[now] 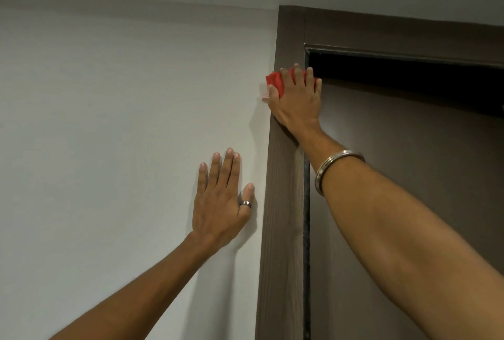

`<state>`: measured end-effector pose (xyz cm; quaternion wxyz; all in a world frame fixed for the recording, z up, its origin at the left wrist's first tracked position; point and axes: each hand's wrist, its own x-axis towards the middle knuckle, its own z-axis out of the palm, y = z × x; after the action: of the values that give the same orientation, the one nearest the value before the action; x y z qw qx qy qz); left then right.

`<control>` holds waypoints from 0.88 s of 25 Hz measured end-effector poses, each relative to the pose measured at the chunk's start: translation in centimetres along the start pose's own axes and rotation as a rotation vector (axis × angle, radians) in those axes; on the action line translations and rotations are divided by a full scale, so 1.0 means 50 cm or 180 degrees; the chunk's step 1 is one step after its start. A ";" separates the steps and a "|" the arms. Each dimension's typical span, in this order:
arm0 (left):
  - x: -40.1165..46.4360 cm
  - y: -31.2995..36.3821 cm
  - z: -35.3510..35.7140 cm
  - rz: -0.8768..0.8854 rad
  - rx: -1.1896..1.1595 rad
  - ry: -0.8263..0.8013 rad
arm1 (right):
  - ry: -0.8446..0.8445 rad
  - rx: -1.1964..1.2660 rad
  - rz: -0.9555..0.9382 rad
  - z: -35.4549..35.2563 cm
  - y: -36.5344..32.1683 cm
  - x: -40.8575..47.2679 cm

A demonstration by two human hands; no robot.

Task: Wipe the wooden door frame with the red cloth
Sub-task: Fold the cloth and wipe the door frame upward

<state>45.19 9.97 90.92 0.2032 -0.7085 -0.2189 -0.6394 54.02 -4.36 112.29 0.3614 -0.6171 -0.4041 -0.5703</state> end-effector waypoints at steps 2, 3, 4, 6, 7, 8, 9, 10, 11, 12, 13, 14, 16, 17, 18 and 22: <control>-0.008 -0.003 0.001 -0.0006 -0.0003 -0.0003 | 0.0021 0.0016 -0.0006 0.002 -0.004 -0.040; -0.017 -0.002 0.001 -0.0001 0.0015 -0.0001 | 0.0038 0.0015 -0.0014 0.008 -0.003 -0.079; -0.027 -0.001 0.002 0.0006 0.0054 0.0005 | 0.0055 0.0032 -0.0027 0.013 -0.003 -0.124; -0.063 0.003 0.005 0.0020 0.0132 0.0002 | 0.0074 0.0105 -0.0020 0.029 -0.003 -0.231; -0.081 0.006 0.006 0.0028 0.0151 0.0004 | 0.0083 0.0124 -0.0006 0.034 -0.005 -0.282; -0.109 0.009 0.006 0.0009 0.0161 -0.0054 | 0.0033 0.0130 0.0050 0.039 -0.007 -0.338; -0.139 0.013 0.007 -0.0007 0.0145 -0.0095 | -0.0022 0.0139 0.0115 0.044 -0.010 -0.390; -0.173 0.014 0.008 -0.0015 0.0134 -0.0133 | -0.0104 0.0133 0.0170 0.048 -0.013 -0.440; -0.215 0.017 0.009 -0.0010 0.0112 -0.0189 | -0.0211 0.0105 0.0208 0.051 -0.016 -0.493; -0.256 0.017 0.010 0.0026 0.0100 -0.0247 | -0.0303 0.0077 0.0224 0.053 -0.022 -0.543; -0.300 0.016 0.013 0.0068 0.0097 -0.0281 | -0.0367 0.0056 0.0225 0.055 -0.025 -0.593; -0.337 0.013 0.015 0.0099 0.0104 -0.0290 | -0.0388 0.0054 0.0232 0.059 -0.027 -0.635; -0.412 0.009 0.012 0.0089 0.0135 -0.0387 | -0.0405 0.0053 0.0321 0.061 -0.035 -0.724; -0.449 0.005 0.010 0.0096 0.0154 -0.0465 | -0.0427 0.0039 0.0370 0.061 -0.038 -0.767; -0.490 0.001 0.006 0.0127 0.0160 -0.0566 | -0.0497 0.0066 0.0429 0.062 -0.041 -0.817; -0.586 0.004 -0.002 0.0136 0.0136 -0.0977 | -0.0856 0.0140 0.0517 0.068 -0.054 -0.944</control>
<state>42.70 8.26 61.79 0.1959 -0.7979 -0.2458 -0.5144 51.90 -4.27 64.91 0.3625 -0.7104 -0.4101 -0.4424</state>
